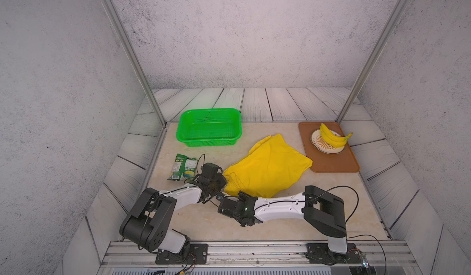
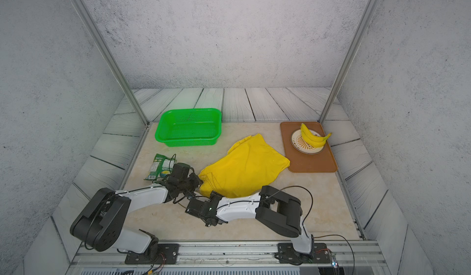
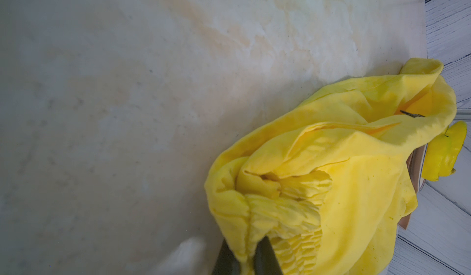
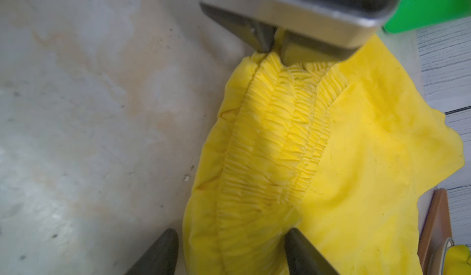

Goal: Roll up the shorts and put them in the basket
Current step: Roll the shorts at the center of the board.

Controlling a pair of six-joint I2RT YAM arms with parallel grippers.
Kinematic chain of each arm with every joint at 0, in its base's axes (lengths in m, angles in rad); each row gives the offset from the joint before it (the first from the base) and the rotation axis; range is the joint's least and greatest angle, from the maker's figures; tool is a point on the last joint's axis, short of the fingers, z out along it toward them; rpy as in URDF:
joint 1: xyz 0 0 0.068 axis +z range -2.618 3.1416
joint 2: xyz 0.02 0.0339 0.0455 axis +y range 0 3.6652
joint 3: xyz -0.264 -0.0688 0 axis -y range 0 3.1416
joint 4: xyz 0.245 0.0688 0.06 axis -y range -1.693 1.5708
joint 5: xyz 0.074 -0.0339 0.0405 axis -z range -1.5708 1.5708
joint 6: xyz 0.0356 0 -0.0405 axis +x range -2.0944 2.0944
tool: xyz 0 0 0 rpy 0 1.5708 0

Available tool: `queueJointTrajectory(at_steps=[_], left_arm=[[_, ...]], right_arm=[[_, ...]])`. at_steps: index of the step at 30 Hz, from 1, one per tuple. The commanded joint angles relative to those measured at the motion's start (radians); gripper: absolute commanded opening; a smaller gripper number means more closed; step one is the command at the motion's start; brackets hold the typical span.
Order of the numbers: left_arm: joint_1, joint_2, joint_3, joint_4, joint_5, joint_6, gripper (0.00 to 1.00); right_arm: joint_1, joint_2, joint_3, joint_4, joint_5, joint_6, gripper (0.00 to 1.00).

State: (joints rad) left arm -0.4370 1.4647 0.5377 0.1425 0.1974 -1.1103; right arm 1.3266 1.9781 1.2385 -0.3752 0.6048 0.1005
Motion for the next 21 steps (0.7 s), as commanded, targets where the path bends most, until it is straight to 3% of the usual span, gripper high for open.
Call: queueJointTrajectory(at_steps=[1, 3, 6, 8, 10, 12, 14, 17, 21], left_arm=[[0.005, -0.012, -0.022, -0.040, 0.032, -0.025, 0.00], [0.007, -0.013, -0.023, -0.037, 0.040, -0.033, 0.00], [0.013, -0.020, -0.025, -0.038, 0.042, -0.043, 0.00], [0.021, -0.034, -0.024, -0.052, 0.042, -0.041, 0.00], [0.031, -0.057, -0.017, -0.082, 0.036, -0.028, 0.05], [0.041, -0.095, -0.007, -0.132, 0.010, -0.010, 0.34], [0.048, -0.152, 0.004, -0.183, -0.023, 0.013, 0.52], [0.056, -0.256, 0.015, -0.257, -0.075, 0.044, 0.64], [0.060, -0.387, 0.005, -0.316, -0.151, 0.082, 0.68]], right_arm=[[0.001, 0.042, 0.006, -0.004, 0.026, 0.014, 0.65], [-0.009, 0.055, 0.002, 0.001, 0.021, 0.022, 0.56], [-0.022, 0.061, -0.002, 0.005, -0.002, 0.027, 0.20], [-0.028, 0.037, -0.016, 0.015, -0.060, 0.029, 0.04], [-0.033, -0.007, -0.044, 0.044, -0.145, 0.034, 0.00], [-0.047, -0.056, -0.074, 0.074, -0.240, 0.064, 0.00], [-0.074, -0.106, -0.116, 0.115, -0.360, 0.109, 0.00], [-0.125, -0.167, -0.189, 0.210, -0.540, 0.182, 0.00], [-0.211, -0.231, -0.309, 0.385, -0.789, 0.313, 0.00]])
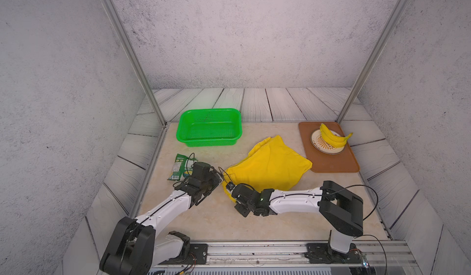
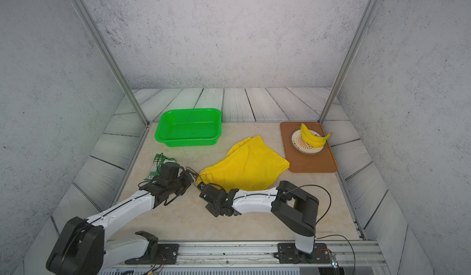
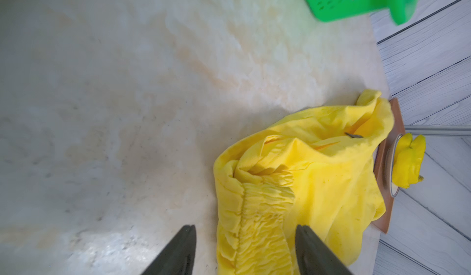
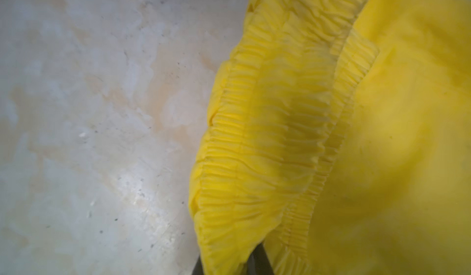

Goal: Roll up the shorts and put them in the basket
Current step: Roll the shorts at the center of the board.

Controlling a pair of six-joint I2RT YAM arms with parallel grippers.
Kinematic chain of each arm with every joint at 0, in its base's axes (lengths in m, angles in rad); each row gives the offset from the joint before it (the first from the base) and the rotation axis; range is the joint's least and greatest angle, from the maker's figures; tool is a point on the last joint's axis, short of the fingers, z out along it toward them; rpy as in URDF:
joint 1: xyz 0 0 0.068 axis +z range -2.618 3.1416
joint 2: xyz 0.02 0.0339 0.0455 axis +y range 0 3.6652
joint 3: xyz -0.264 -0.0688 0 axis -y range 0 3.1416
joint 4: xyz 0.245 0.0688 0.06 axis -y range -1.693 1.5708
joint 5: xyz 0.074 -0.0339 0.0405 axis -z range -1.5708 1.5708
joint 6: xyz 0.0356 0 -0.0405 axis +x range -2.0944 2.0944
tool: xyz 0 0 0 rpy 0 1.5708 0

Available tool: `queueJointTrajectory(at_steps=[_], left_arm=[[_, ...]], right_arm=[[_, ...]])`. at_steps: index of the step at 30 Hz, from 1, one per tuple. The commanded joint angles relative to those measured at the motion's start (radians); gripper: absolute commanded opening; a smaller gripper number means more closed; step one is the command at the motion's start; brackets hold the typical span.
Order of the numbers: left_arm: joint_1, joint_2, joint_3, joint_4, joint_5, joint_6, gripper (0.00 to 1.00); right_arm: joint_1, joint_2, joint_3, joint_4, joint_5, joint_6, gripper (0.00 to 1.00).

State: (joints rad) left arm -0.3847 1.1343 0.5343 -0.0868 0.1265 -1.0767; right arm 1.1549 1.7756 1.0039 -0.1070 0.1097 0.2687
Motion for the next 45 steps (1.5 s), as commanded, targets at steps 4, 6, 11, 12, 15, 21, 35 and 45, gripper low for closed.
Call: queueJointTrajectory(at_steps=[4, 6, 11, 12, 15, 21, 35, 45], left_arm=[[0.007, -0.119, -0.031, -0.088, -0.088, 0.076, 0.68], [0.007, -0.112, -0.046, -0.076, -0.061, 0.080, 0.68], [0.007, -0.018, -0.089, 0.046, 0.037, 0.074, 0.68], [0.006, 0.003, -0.100, 0.086, 0.051, 0.071, 0.68], [0.004, 0.071, -0.122, 0.230, 0.100, 0.066, 0.70], [-0.027, 0.187, -0.111, 0.444, 0.107, 0.077, 0.74], [-0.160, 0.515, 0.139, 0.378, -0.003, 0.094, 0.77], [-0.190, 0.466, 0.087, 0.534, -0.026, 0.062, 0.78]], right_arm=[[-0.161, -0.068, -0.231, 0.400, -0.514, 0.346, 0.00], [-0.213, -0.060, -0.290, 0.532, -0.593, 0.437, 0.00], [-0.310, 0.018, -0.431, 0.911, -0.703, 0.677, 0.00], [-0.327, 0.041, -0.452, 0.988, -0.711, 0.725, 0.00], [-0.377, 0.145, -0.514, 1.219, -0.726, 0.867, 0.00], [-0.441, 0.345, -0.550, 1.507, -0.737, 1.039, 0.00], [-0.473, 0.432, -0.564, 1.470, -0.753, 1.070, 0.00], [-0.504, 0.360, -0.596, 1.390, -0.754, 1.059, 0.00]])
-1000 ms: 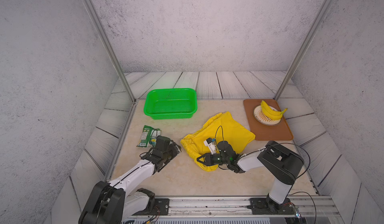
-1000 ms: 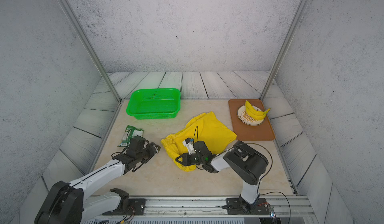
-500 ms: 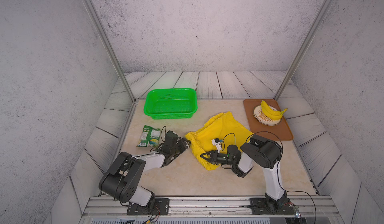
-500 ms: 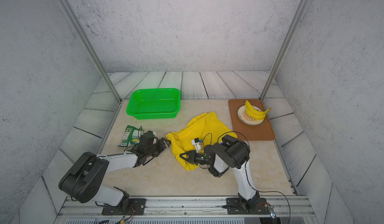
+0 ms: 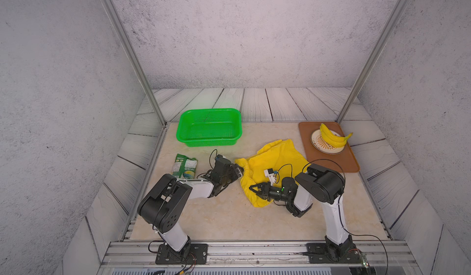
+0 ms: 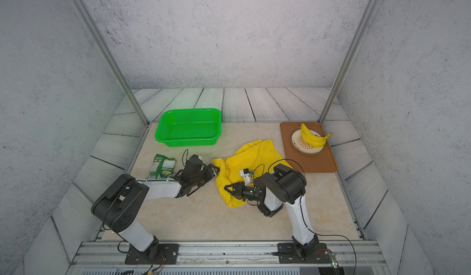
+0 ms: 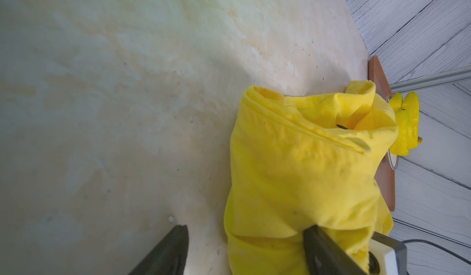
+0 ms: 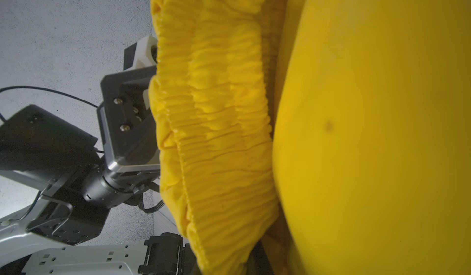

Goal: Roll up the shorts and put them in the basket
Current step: Roll the shorts at the center of the board.

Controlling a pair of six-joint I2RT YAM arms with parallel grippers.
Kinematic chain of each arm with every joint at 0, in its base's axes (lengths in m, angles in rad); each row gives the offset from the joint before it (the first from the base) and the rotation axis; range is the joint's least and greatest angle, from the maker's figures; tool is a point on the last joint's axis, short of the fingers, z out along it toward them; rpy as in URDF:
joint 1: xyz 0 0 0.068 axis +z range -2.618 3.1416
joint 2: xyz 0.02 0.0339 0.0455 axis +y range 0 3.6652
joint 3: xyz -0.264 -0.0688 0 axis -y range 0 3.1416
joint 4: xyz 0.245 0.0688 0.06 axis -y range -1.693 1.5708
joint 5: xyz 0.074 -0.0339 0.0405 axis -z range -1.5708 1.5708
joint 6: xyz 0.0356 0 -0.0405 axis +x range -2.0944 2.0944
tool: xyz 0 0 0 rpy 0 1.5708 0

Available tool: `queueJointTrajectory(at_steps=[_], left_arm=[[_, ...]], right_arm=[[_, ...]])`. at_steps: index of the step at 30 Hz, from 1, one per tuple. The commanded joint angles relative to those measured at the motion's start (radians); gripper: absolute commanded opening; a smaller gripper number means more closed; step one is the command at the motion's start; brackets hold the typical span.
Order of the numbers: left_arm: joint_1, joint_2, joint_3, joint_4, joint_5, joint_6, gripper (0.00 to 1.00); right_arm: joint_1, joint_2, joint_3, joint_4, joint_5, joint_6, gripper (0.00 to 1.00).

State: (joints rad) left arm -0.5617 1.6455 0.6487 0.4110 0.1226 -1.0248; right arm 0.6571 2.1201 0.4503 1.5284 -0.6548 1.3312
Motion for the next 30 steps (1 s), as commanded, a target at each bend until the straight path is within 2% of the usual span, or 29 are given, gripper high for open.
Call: queueJointTrajectory(at_steps=[1, 5, 8, 14, 19, 21, 26, 29, 30], left_arm=[[-0.014, -0.071, -0.045, 0.047, -0.030, 0.002, 0.77], [-0.014, -0.193, -0.096, 0.018, -0.090, 0.024, 0.77], [-0.013, -0.222, -0.075, -0.039, -0.081, 0.082, 0.81], [-0.019, -0.065, 0.026, -0.051, 0.018, 0.137, 0.82], [-0.036, 0.077, 0.128, -0.130, 0.005, 0.162, 0.82], [-0.047, 0.109, 0.174, -0.196, -0.014, 0.169, 0.82], [-0.091, 0.193, 0.317, -0.428, -0.118, 0.218, 0.80], [-0.093, 0.229, 0.342, -0.477, -0.140, 0.201, 0.78], [-0.093, 0.240, 0.345, -0.485, -0.142, 0.201, 0.78]], right_arm=[[-0.005, 0.005, -0.042, -0.259, 0.014, -0.007, 0.00], [-0.010, -0.018, -0.044, -0.266, 0.014, -0.002, 0.00], [-0.011, -0.025, -0.040, -0.272, 0.011, 0.000, 0.00], [-0.014, -0.035, -0.033, -0.304, 0.012, -0.016, 0.00], [-0.020, -0.047, -0.036, -0.336, 0.014, -0.030, 0.01], [-0.022, -0.060, -0.039, -0.368, 0.013, -0.047, 0.07], [-0.037, -0.165, -0.035, -0.577, 0.021, -0.136, 0.26], [-0.042, -0.310, -0.011, -0.857, 0.068, -0.248, 0.34], [-0.042, -0.380, 0.010, -1.002, 0.106, -0.309, 0.36]])
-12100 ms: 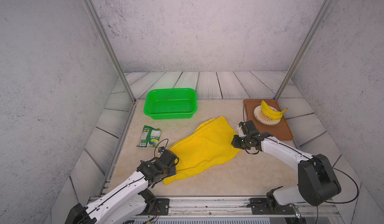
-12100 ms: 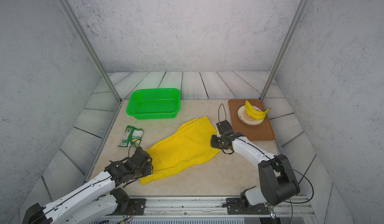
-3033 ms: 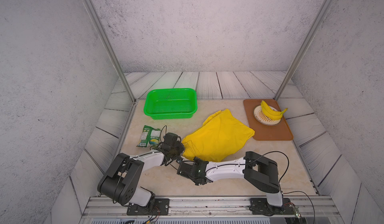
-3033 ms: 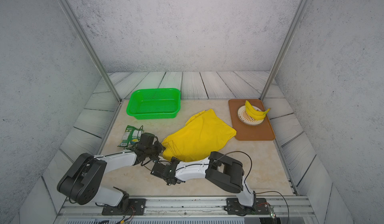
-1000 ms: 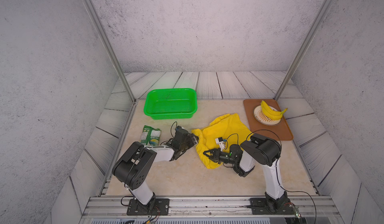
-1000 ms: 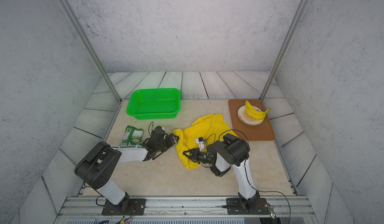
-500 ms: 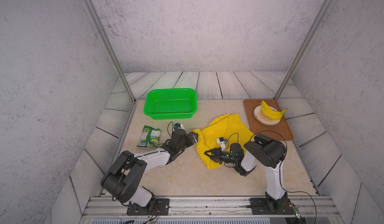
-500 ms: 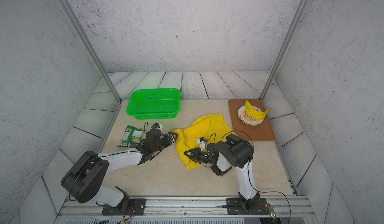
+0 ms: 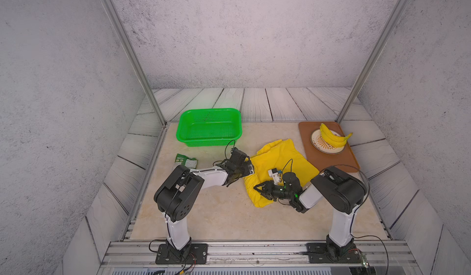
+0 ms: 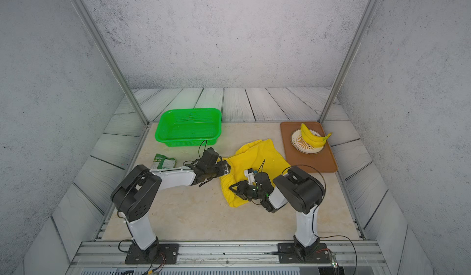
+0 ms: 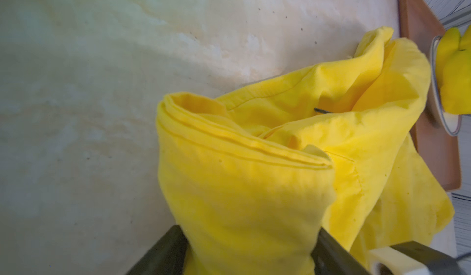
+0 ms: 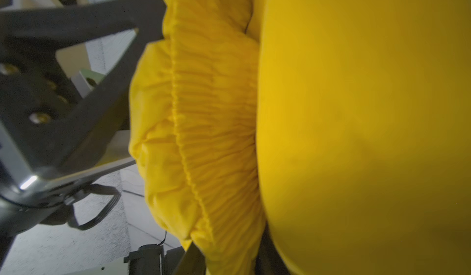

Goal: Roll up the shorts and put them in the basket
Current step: Roll the shorts at the center of the board.

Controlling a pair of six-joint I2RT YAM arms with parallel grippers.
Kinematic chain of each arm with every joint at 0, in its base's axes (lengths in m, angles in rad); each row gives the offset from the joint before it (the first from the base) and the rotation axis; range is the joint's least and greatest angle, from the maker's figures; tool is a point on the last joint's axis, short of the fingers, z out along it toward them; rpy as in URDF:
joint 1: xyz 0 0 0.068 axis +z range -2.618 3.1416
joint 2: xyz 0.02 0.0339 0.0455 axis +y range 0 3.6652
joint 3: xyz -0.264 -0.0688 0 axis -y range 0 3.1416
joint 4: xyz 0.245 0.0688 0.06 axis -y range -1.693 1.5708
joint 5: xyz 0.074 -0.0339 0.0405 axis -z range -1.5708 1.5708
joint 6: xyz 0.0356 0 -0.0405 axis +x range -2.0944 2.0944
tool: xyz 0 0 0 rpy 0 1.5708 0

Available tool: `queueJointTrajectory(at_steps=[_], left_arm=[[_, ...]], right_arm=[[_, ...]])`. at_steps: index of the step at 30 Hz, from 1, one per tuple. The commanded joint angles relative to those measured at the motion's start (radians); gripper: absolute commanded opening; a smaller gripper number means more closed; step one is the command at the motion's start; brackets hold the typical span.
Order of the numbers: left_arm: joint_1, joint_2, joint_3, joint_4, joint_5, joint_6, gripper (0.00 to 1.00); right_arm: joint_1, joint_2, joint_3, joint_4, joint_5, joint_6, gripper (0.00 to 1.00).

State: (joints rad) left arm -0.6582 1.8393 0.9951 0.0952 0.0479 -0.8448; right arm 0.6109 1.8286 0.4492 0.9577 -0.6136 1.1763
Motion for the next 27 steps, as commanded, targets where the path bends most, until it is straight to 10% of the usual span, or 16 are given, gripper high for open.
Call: queueJointTrajectory(at_steps=[1, 11, 27], left_arm=[[0.003, 0.054, 0.002, -0.179, -0.068, 0.020, 0.77], [0.002, 0.044, -0.025, -0.188, -0.046, -0.006, 0.74], [0.012, 0.043, -0.042, -0.194, 0.024, -0.051, 0.73]], right_arm=[[0.005, -0.158, 0.032, -0.583, 0.106, -0.212, 0.38], [0.139, -0.572, 0.262, -1.328, 0.579, -0.629, 0.53], [0.515, -0.236, 0.549, -1.360, 1.073, -0.826, 0.73]])
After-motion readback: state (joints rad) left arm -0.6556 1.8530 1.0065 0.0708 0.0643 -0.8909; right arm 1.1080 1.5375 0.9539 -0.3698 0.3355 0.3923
